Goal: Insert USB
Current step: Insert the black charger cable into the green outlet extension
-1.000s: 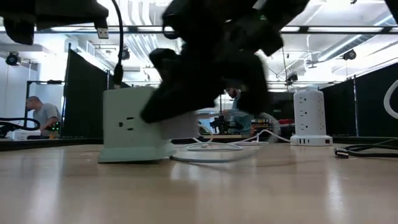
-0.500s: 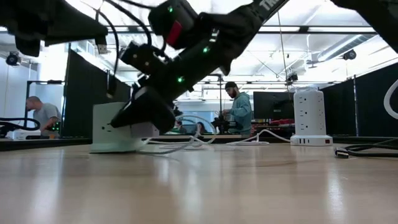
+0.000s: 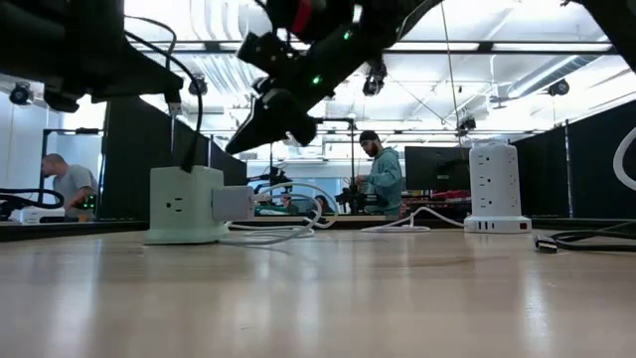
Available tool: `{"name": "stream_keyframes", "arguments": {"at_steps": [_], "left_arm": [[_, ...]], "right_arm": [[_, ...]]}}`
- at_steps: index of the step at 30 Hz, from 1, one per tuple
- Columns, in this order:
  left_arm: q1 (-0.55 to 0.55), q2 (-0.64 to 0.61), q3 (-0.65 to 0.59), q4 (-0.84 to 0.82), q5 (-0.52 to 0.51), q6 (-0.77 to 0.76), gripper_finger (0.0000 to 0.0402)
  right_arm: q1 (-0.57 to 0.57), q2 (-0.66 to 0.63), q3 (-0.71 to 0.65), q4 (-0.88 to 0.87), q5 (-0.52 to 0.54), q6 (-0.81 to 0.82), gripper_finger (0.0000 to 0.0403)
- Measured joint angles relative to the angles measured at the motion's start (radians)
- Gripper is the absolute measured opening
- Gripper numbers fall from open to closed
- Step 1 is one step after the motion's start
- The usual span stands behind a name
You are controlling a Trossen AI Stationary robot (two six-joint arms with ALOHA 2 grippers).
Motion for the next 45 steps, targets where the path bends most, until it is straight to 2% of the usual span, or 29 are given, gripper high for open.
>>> {"name": "stream_keyframes", "arguments": {"at_steps": [3,8,13,17,21,23,31,36,40,45], "left_arm": [[0.006,0.0,-0.017,0.003,0.0,-0.023,0.0022],[0.006,0.0,-0.027,0.001,0.001,-0.068,0.0022],[0.006,0.0,-0.026,0.002,0.027,-0.083,0.0022],[0.006,0.0,-0.026,0.001,0.035,-0.093,0.0022],[0.011,0.0,-0.028,-0.003,0.035,-0.093,0.0022],[0.011,0.0,-0.028,-0.003,0.035,-0.089,0.0022],[0.01,0.0,-0.029,-0.003,0.035,-0.074,0.0022],[0.011,0.0,-0.029,-0.046,0.035,-0.08,0.0022],[0.011,-0.001,-0.029,-0.133,0.036,-0.138,0.0022],[0.026,-0.001,-0.034,-0.29,0.036,-0.295,0.0022]], "right_arm": [[-0.07,0.0,0.0,0.081,0.001,0.012,0.0013],[-0.16,0.076,0.0,0.183,-0.026,0.033,0.0013],[-0.18,0.113,-0.001,0.079,-0.057,0.105,0.0013],[-0.158,0.112,-0.001,-0.049,-0.158,0.151,0.0013],[-0.13,0.109,-0.001,-0.067,-0.349,0.228,0.0013],[-0.108,0.11,-0.001,-0.067,-0.401,0.245,0.0013],[-0.034,0.11,-0.001,-0.068,-0.403,0.238,0.0013],[-0.041,0.108,-0.001,-0.083,-0.293,0.26,0.0013],[-0.049,0.104,-0.001,-0.084,-0.27,0.274,0.0013],[-0.047,0.104,-0.001,-0.082,-0.271,0.272,0.0013]]}}
